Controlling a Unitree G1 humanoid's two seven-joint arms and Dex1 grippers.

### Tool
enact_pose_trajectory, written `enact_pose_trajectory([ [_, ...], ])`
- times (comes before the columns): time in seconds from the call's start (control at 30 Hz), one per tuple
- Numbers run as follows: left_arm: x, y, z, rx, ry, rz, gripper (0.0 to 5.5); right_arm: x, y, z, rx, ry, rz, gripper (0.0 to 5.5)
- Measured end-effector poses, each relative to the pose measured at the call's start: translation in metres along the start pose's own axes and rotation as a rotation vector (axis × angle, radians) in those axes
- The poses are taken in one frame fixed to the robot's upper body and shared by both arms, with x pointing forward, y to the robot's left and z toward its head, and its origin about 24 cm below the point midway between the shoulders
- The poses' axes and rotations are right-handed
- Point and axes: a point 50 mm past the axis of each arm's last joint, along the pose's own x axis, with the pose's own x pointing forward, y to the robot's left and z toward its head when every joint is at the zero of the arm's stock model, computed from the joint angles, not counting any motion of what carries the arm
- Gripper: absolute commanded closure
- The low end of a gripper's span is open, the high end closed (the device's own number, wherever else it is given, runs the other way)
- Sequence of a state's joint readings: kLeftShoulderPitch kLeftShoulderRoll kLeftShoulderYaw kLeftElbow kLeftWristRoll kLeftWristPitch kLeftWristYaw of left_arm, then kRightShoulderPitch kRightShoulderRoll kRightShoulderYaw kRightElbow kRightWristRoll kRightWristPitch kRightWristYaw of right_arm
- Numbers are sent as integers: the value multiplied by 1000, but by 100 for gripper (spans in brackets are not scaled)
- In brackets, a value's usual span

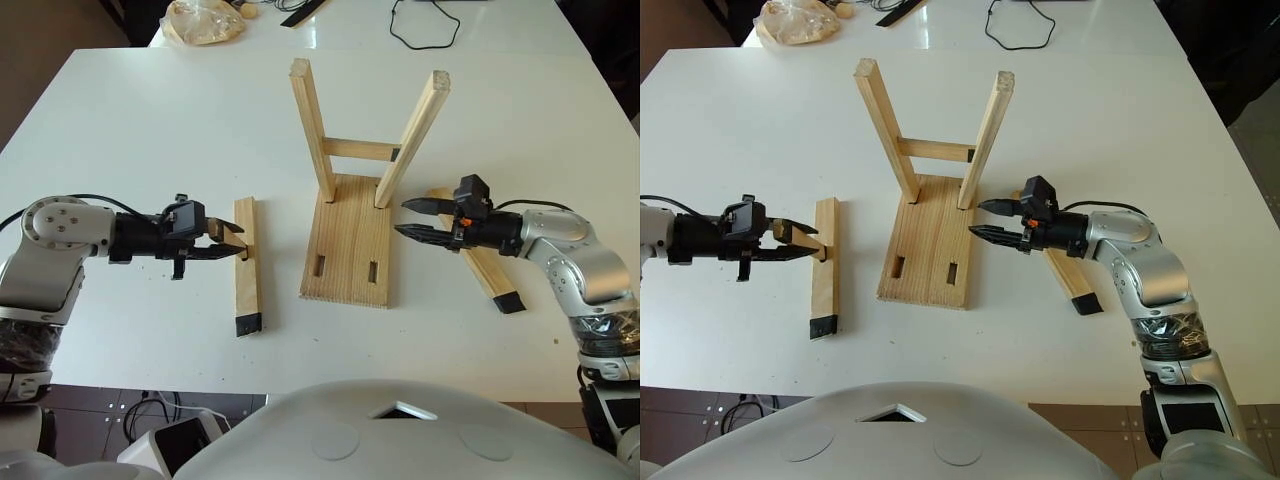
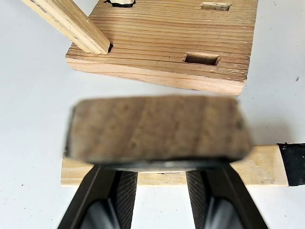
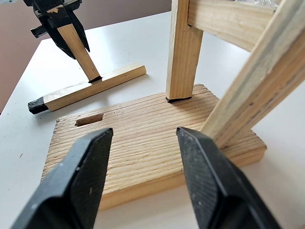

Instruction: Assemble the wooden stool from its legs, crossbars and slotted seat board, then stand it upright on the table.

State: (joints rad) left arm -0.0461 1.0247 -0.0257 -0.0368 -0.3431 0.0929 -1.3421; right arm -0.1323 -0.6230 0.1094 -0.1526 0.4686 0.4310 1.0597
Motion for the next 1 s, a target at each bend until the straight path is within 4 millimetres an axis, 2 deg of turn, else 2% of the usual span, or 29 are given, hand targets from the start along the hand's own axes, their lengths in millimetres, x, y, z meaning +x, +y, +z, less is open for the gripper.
enact_pose_trajectory([
  [0.23,9,3,-1,-80,-70,-82,421,1,-1,-3,0,14,-3,303],
  [0.57,13,6,-4,-121,-103,-90,421,2,-4,-4,-18,30,-1,303],
  [0.6,14,5,-4,-134,-106,-80,385,2,-4,-4,-20,30,0,303],
  [0.63,14,5,-4,-143,-111,-71,376,2,-4,-4,-22,31,0,303],
  [0.7,24,-16,-36,-295,-18,-97,340,3,-5,-3,-31,31,4,303],
  [0.83,30,-30,-40,-301,-61,-73,280,3,-5,-5,-35,43,8,303],
  [1.0,41,-43,-43,-297,-131,10,280,4,-5,-6,-51,58,18,303],
])
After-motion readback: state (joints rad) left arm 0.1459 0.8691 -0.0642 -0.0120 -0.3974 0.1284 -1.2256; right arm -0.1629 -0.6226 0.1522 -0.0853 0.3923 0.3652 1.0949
